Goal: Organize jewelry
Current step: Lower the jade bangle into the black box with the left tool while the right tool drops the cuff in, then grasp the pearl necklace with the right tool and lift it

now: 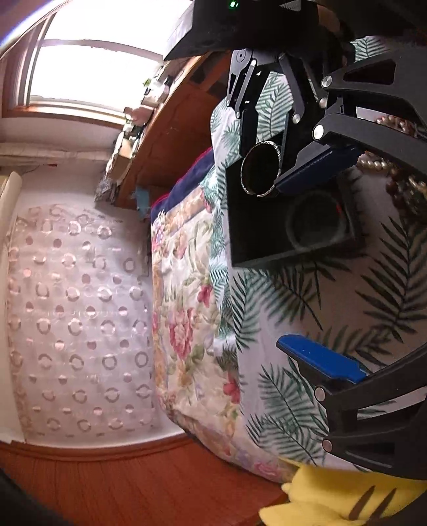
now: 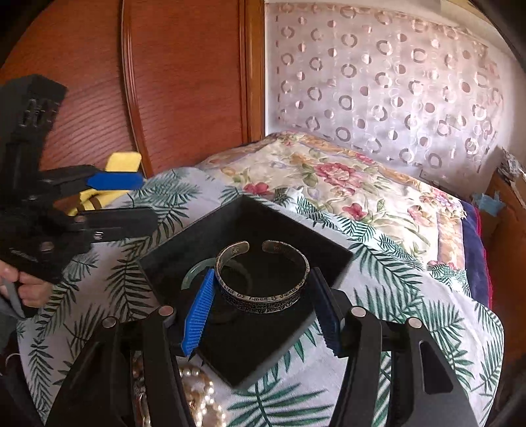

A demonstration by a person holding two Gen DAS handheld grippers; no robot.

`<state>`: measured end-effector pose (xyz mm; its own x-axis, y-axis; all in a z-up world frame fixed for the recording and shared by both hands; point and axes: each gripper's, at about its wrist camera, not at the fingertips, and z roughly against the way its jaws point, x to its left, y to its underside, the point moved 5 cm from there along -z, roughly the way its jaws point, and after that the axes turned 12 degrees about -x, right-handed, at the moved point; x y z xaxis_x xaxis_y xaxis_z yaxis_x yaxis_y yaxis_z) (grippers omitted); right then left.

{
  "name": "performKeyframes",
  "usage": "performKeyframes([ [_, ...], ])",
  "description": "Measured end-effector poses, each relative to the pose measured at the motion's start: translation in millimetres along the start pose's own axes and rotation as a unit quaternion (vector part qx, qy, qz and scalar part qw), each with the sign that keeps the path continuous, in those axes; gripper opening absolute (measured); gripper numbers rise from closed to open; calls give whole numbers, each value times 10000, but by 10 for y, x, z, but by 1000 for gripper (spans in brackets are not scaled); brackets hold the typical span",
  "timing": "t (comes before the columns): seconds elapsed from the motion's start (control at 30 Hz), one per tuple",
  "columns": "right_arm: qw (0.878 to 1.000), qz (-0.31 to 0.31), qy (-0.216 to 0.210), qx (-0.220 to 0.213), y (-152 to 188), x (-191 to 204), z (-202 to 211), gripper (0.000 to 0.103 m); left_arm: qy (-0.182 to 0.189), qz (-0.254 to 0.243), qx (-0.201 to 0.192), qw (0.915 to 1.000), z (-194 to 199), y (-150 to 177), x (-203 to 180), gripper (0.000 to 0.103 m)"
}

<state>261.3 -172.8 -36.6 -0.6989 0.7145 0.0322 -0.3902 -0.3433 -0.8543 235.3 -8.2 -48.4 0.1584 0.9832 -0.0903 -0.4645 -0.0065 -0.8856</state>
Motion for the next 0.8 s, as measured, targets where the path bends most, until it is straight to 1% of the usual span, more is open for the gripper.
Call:
performKeyframes([
  [0.1,9998,40,75,156,0,35,-125,60,-85,27,-28,10000,48,62,92,86],
  [0.17,9996,68,125,242,1,47,-186,61,-145,43,-61,9999,80,104,151,93],
  [0.47,9987,144,267,420,31,56,-251,61,-189,67,-53,9998,156,220,219,93],
  [0.53,9987,168,295,392,23,75,-233,62,-191,71,-46,9998,161,224,220,94],
  [0.57,9987,172,290,379,16,87,-212,65,-189,74,-44,9998,165,230,222,94],
  [0.6,9987,179,298,362,8,86,-198,66,-192,79,-39,9998,178,243,219,94],
  [0.73,9990,134,367,237,-30,99,-48,66,-213,96,-19,9997,270,312,219,94],
  [0.8,9992,27,386,103,-36,116,112,66,-211,72,-22,9997,349,359,203,94],
])
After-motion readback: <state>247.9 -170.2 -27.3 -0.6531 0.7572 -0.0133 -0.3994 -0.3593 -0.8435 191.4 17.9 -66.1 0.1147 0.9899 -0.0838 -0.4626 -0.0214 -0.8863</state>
